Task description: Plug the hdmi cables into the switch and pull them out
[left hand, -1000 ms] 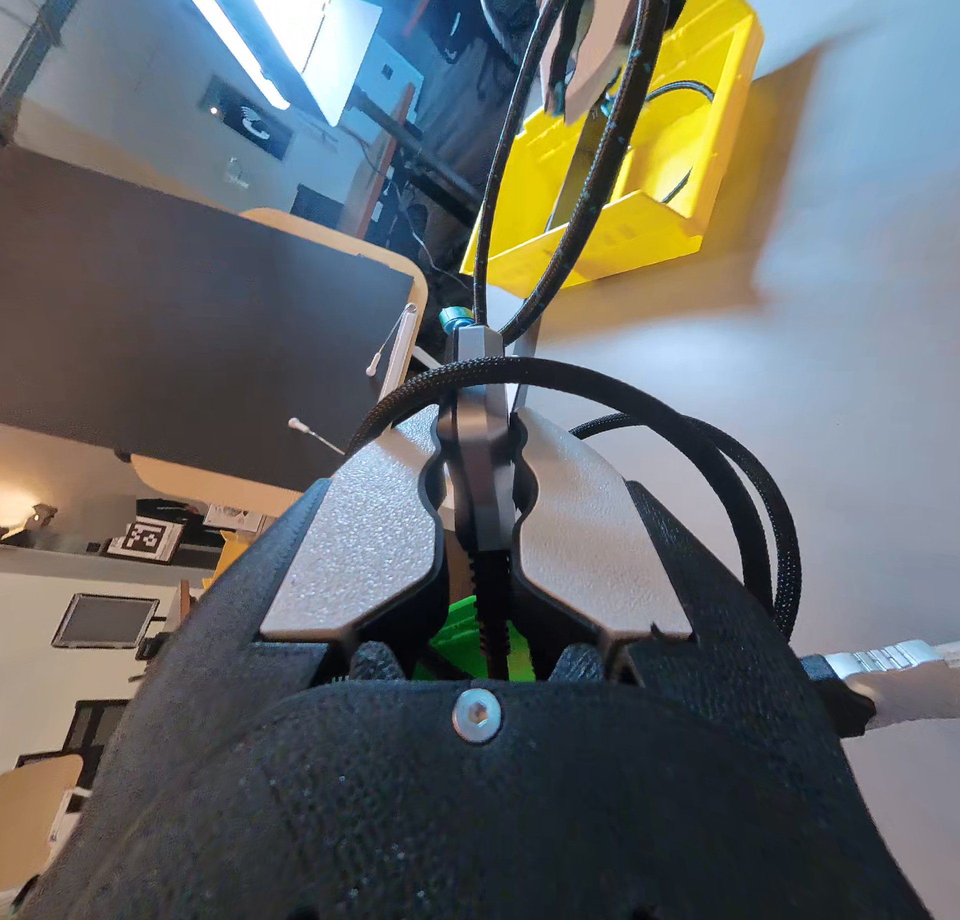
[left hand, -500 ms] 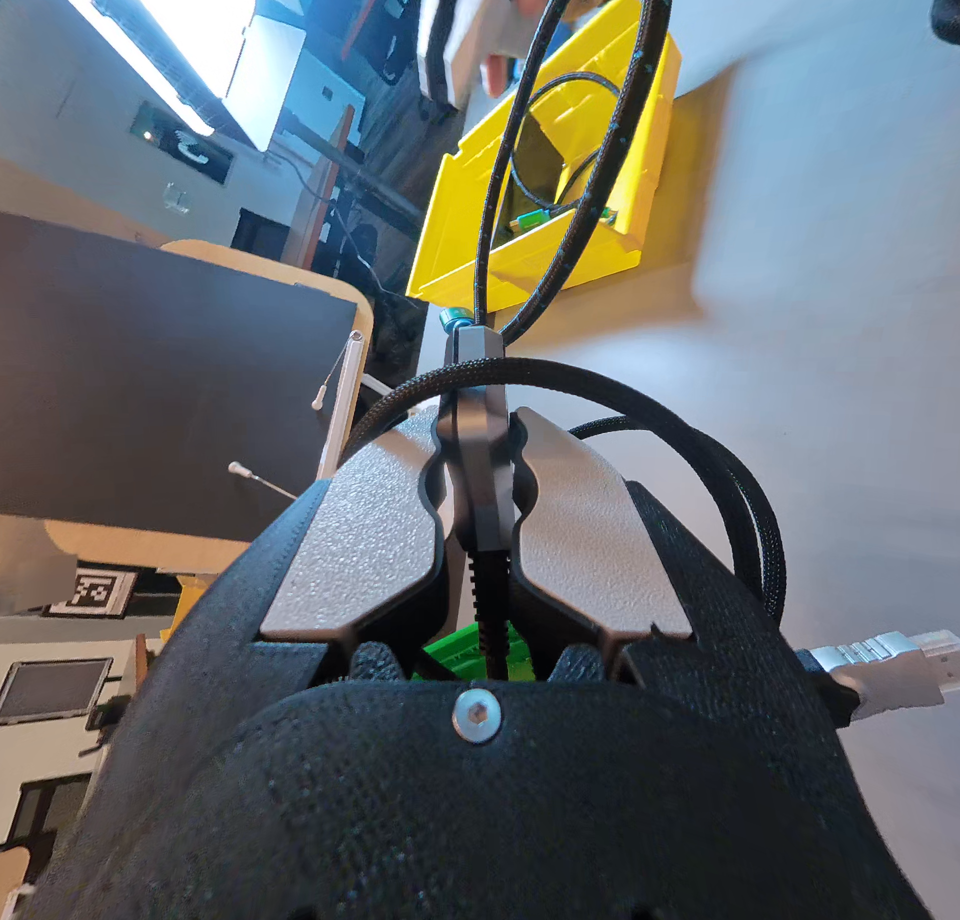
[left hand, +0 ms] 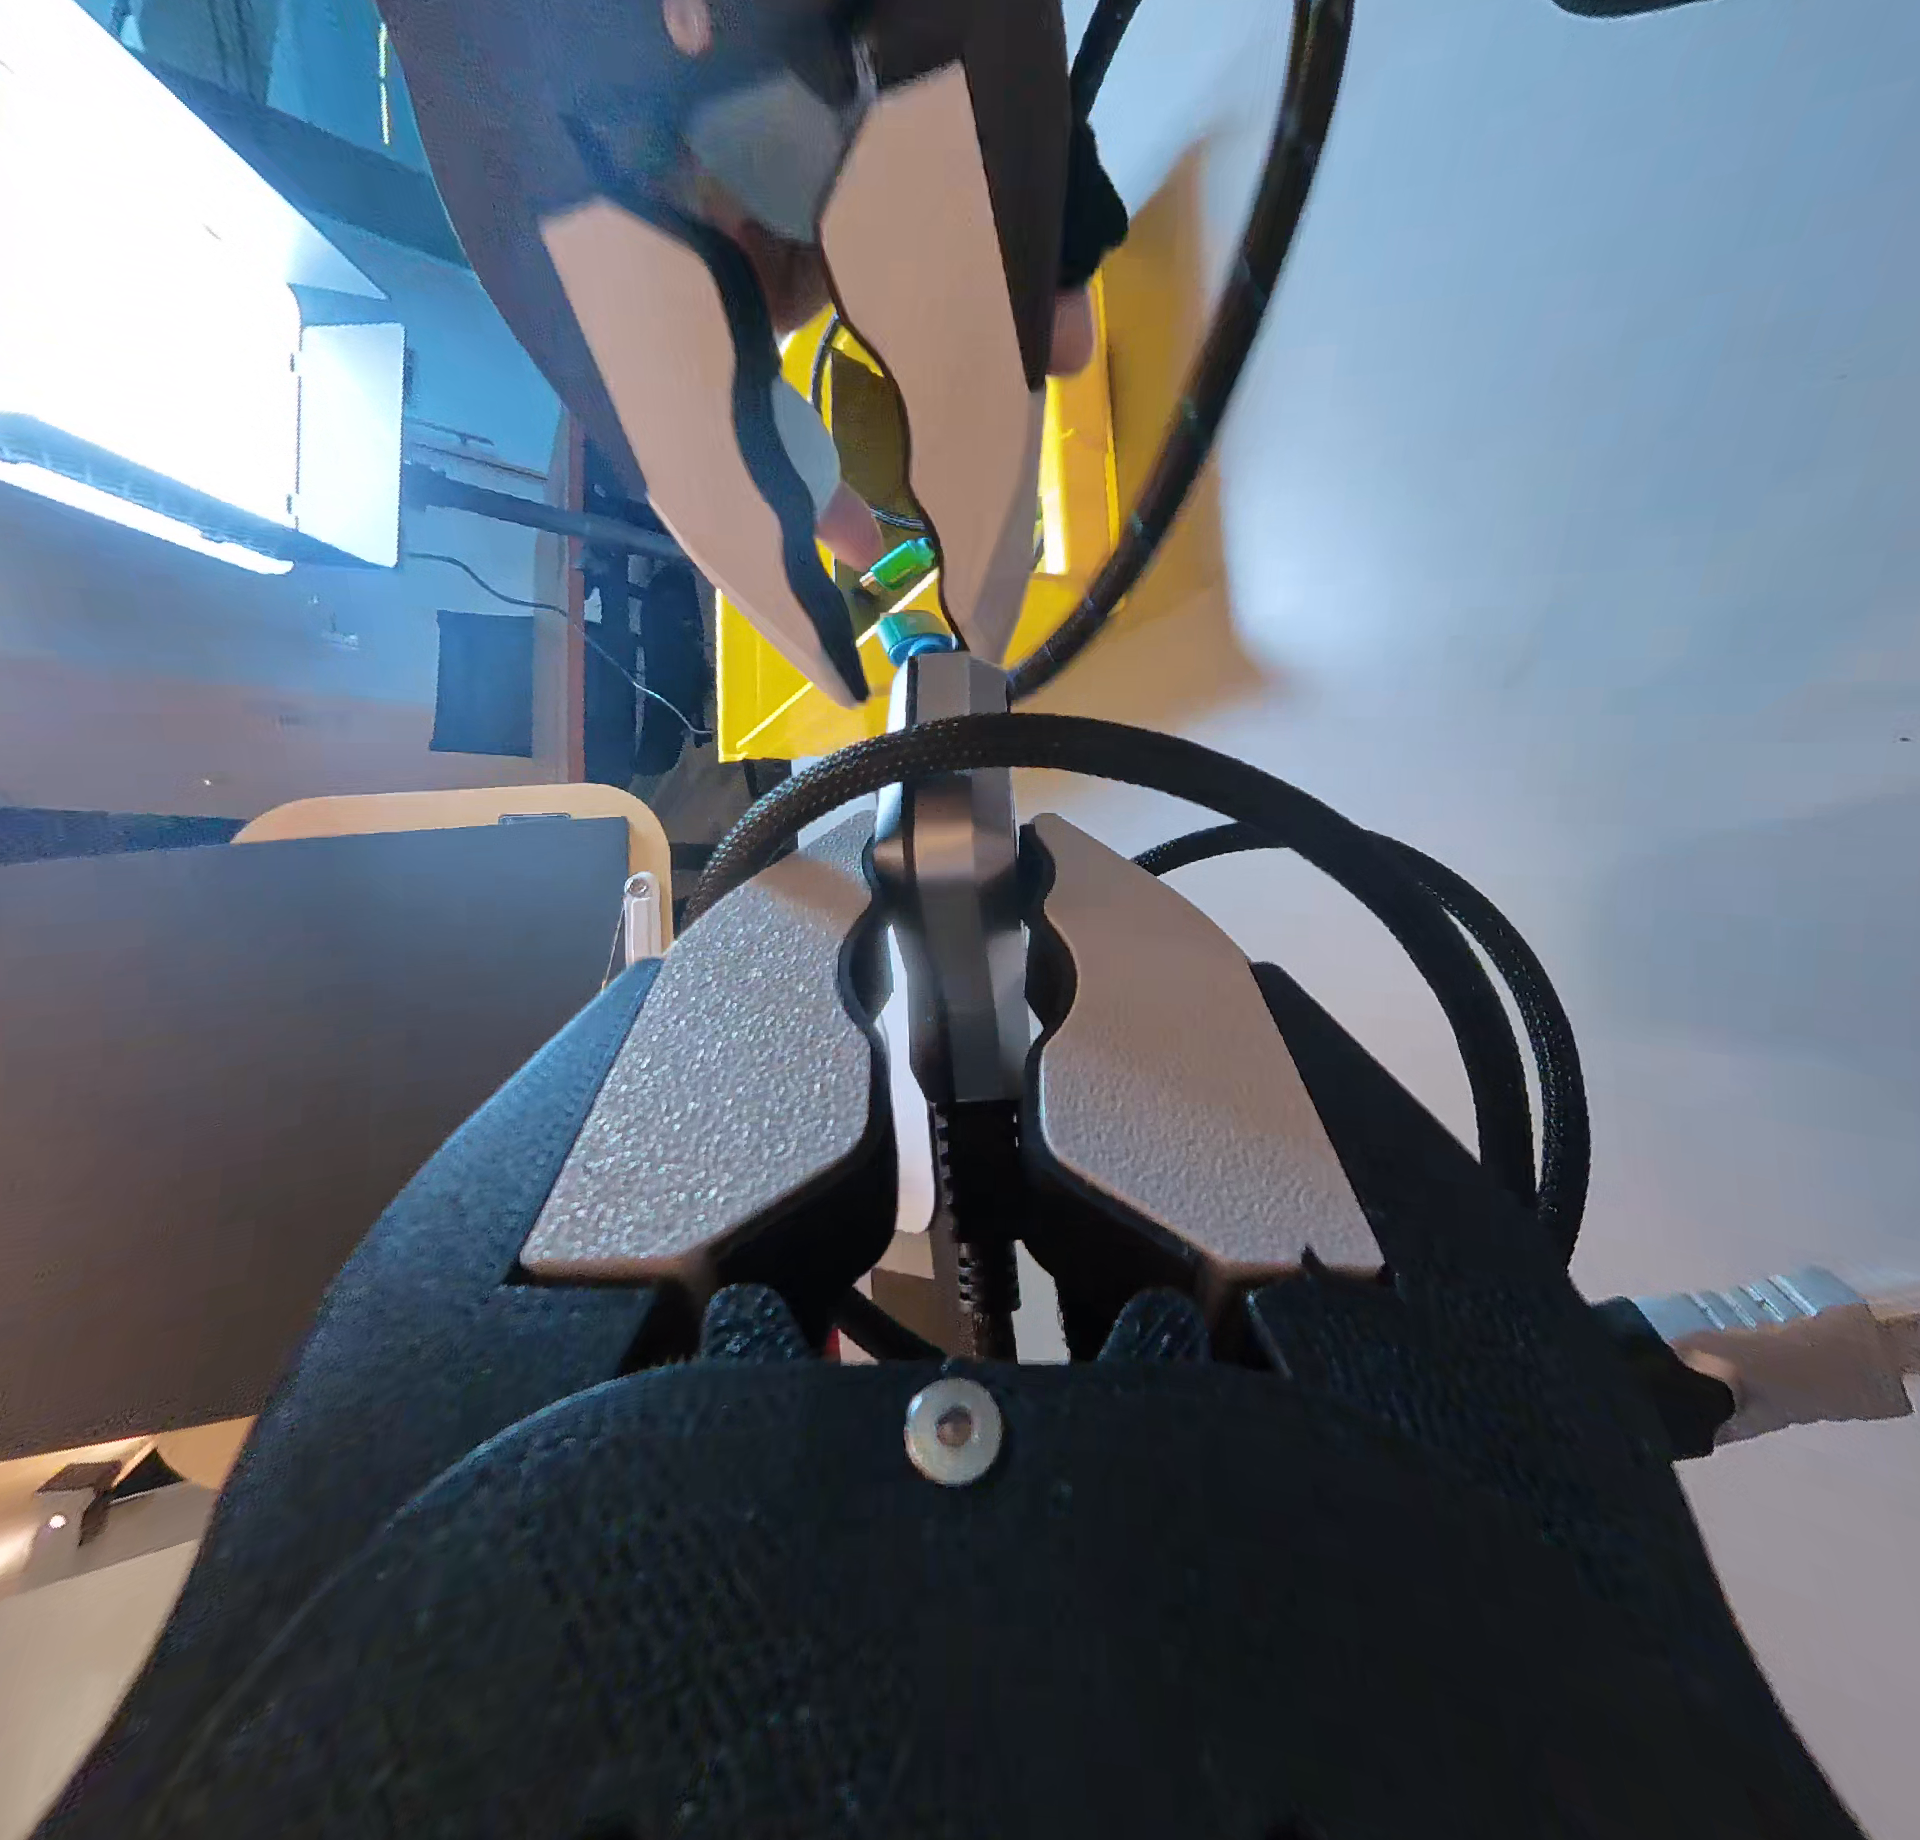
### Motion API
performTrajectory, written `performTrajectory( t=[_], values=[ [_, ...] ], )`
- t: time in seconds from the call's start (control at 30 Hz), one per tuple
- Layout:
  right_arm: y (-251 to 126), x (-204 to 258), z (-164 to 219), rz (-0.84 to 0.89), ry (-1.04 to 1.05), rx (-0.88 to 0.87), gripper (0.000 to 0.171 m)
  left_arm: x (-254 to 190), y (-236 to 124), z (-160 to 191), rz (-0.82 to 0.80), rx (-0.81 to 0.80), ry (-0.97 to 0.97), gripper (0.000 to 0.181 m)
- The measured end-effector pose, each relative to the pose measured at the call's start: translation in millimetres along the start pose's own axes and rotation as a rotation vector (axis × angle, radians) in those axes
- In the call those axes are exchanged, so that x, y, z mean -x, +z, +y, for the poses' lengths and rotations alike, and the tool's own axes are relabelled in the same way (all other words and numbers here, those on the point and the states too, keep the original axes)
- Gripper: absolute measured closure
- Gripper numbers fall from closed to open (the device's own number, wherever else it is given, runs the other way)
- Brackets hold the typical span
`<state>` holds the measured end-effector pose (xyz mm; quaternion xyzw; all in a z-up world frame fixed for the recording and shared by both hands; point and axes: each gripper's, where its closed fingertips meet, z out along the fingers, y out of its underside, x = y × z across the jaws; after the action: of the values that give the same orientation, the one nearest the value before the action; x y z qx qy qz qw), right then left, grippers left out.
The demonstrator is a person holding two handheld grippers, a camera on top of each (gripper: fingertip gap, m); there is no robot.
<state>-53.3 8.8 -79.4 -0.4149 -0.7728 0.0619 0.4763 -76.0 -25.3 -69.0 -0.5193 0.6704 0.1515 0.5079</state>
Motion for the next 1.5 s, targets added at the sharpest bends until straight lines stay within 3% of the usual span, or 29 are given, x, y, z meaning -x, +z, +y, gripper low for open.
performTrajectory(
  t=[0.03,0.33,0.53,0.9,1.5],
  values=[
    [5,4,0,0.000,-0.021,0.004,0.144,-1,1,1,0.000,0.019,0.014,0.159],
    [28,7,-2,0.101,-0.180,0.073,0.159,-2,2,-1,0.014,0.002,-0.003,0.159],
    [27,13,5,0.007,-0.127,0.074,0.158,-9,8,30,0.080,0.086,-0.073,0.159],
    [23,23,24,-0.043,-0.173,0.241,0.159,-21,28,37,0.129,0.164,-0.103,0.158],
    [6,26,31,-0.162,-0.041,0.162,0.159,-26,45,31,0.197,0.095,-0.237,0.158]
  ],
)
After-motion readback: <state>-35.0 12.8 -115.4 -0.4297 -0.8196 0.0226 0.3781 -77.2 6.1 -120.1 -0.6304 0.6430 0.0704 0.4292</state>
